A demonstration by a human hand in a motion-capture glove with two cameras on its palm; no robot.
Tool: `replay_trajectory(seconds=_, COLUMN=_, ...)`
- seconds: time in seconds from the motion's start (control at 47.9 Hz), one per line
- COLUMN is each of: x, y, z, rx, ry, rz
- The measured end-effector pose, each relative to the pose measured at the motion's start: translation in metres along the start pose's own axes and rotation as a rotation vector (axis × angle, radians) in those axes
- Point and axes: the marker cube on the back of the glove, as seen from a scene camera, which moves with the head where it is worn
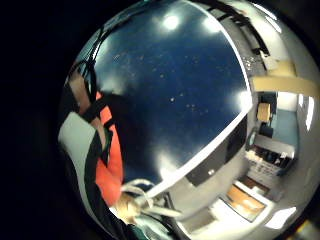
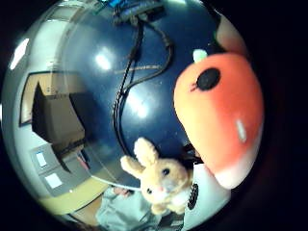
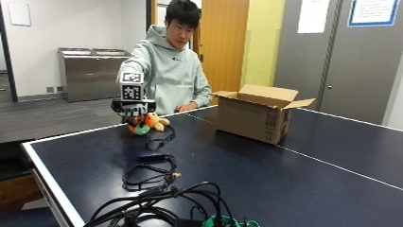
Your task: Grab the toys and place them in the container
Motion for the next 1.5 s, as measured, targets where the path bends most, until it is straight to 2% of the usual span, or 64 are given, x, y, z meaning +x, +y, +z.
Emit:
replay_trajectory(seconds=0.083, x=-0.015, y=0.013, z=-0.018, rx=-0.128, ry=0.03, rz=-0.074)
replay_trajectory(seconds=0.167, x=-0.04, y=0.03, z=-0.058, rx=-0.168, ry=0.053, rz=-0.165)
replay_trajectory(seconds=0.334, x=-0.106, y=0.075, z=-0.134, rx=-0.054, ry=0.127, rz=-0.337)
replay_trajectory(seconds=0.501, x=-0.207, y=0.137, z=-0.202, rx=0.075, ry=0.109, rz=-0.508)
replay_trajectory(seconds=0.688, x=-0.327, y=0.145, z=-0.232, rx=0.215, ry=0.053, rz=-0.71)
replay_trajectory(seconds=0.772, x=-0.379, y=0.169, z=-0.222, rx=0.202, ry=-0.017, rz=-0.775)
replay_trajectory(seconds=0.814, x=-0.394, y=0.158, z=-0.22, rx=0.204, ry=-0.028, rz=-0.802)
replay_trajectory(seconds=0.98, x=-0.459, y=0.135, z=-0.193, rx=0.21, ry=-0.152, rz=-0.747)
replay_trajectory(seconds=1.126, x=-0.487, y=0.111, z=-0.164, rx=0.111, ry=-0.287, rz=-0.623)
replay_trajectory(seconds=1.252, x=-0.479, y=0.098, z=-0.162, rx=0.224, ry=-0.271, rz=-0.586)
replay_trajectory(seconds=1.398, x=-0.455, y=0.112, z=-0.177, rx=0.283, ry=-0.262, rz=-0.641)
replay_trajectory(seconds=1.502, x=-0.411, y=0.115, z=-0.205, rx=0.376, ry=-0.209, rz=-0.663)
